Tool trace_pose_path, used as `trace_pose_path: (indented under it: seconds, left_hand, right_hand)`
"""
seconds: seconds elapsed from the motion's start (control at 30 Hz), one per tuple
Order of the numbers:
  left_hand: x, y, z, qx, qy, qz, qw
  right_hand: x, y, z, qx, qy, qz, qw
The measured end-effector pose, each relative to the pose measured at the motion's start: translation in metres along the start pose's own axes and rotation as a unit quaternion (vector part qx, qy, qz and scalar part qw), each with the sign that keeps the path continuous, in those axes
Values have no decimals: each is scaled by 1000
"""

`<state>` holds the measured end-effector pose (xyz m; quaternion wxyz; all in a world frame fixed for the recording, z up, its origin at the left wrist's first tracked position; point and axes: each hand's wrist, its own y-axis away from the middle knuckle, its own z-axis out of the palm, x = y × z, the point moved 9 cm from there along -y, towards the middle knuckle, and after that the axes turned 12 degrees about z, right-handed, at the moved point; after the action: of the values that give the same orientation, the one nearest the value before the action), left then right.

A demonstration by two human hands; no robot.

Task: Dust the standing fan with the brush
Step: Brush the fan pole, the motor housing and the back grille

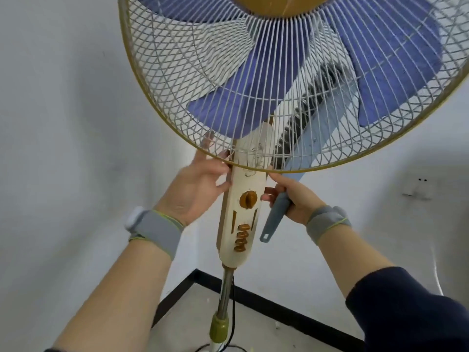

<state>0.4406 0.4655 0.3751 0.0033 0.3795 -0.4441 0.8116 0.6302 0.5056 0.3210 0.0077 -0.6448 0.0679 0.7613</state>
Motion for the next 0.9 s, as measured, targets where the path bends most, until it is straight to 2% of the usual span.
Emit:
trace_pose_path:
  seconds: [0.07,0.17,0.27,0.43,0.63,0.9]
  left_hand:
    - [13,1,-3,15,17,-4,1000]
    - [26,-2,-7,33,-38,11,999]
    - [34,3,-12,55,-41,18,997]
    - [41,3,-14,71,-9,26,997]
    - [37,2,-10,119,15,-48,992]
    - [46,8,22,201,57,-178,962]
  right_hand:
    - [0,2,5,-5,14,1,1000]
    - [2,4,12,0,30,1,1000]
    - [5,7,23,-3,38,9,999]
    - [8,6,29,16,-16,54,998]
    - [16,23,25,106,-36,126,986]
    - [13,112,23,190,-49,300,933]
